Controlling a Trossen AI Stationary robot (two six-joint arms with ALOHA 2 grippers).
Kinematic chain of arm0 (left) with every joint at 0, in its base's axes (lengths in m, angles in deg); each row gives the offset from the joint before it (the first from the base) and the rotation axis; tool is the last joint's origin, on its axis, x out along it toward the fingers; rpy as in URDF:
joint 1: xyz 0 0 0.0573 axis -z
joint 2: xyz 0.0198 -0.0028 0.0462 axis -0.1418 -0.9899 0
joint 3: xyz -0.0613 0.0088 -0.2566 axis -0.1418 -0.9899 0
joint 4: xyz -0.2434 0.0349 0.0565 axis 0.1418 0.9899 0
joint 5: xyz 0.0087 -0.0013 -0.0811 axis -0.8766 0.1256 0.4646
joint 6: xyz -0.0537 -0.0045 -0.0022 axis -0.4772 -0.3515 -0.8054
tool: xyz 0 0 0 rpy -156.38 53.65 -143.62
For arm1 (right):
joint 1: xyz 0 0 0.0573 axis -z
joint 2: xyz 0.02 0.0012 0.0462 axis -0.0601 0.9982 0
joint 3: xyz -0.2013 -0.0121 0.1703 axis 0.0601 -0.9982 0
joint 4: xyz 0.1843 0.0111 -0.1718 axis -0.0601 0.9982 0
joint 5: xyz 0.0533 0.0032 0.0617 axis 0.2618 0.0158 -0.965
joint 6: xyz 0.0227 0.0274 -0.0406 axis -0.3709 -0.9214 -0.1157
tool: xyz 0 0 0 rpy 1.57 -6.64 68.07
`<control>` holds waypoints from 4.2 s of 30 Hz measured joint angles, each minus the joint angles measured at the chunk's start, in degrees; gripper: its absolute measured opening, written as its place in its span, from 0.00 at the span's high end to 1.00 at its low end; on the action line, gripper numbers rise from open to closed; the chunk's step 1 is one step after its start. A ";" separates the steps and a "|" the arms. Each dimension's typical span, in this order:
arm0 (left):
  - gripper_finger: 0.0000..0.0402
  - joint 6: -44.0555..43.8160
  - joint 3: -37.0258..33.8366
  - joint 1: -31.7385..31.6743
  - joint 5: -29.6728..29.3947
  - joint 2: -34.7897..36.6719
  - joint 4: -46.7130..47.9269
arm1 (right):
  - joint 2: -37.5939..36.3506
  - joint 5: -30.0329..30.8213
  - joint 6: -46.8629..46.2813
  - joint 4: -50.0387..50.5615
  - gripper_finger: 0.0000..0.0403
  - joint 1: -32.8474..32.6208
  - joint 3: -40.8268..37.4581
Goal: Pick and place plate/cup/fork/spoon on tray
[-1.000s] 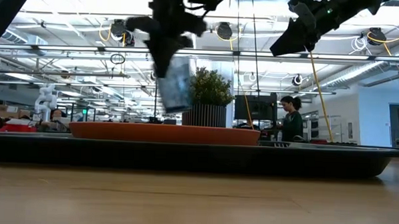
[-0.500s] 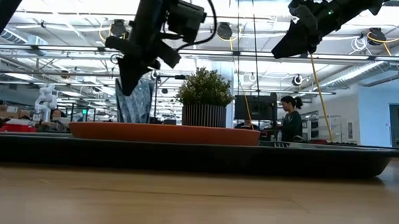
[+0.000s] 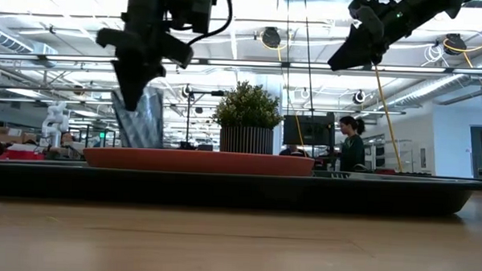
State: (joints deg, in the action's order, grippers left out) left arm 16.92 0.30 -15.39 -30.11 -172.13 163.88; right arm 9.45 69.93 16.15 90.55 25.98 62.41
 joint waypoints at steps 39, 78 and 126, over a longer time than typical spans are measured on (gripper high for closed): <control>0.81 2.13 -4.50 -1.61 0.52 -0.54 -1.58 | 0.00 -0.04 0.90 -0.36 0.55 0.00 0.00; 0.80 -5.26 -13.58 11.23 2.50 -1.20 -29.55 | -0.02 -0.15 0.70 -0.32 0.55 -0.01 0.00; 0.80 -8.57 -6.48 16.88 1.63 -0.93 -26.38 | -0.02 -0.15 0.68 -0.32 0.55 -0.01 0.00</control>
State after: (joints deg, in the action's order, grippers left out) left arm 8.35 -6.18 1.50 -28.48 -173.07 137.51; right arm 9.43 69.78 16.83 90.24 25.97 62.41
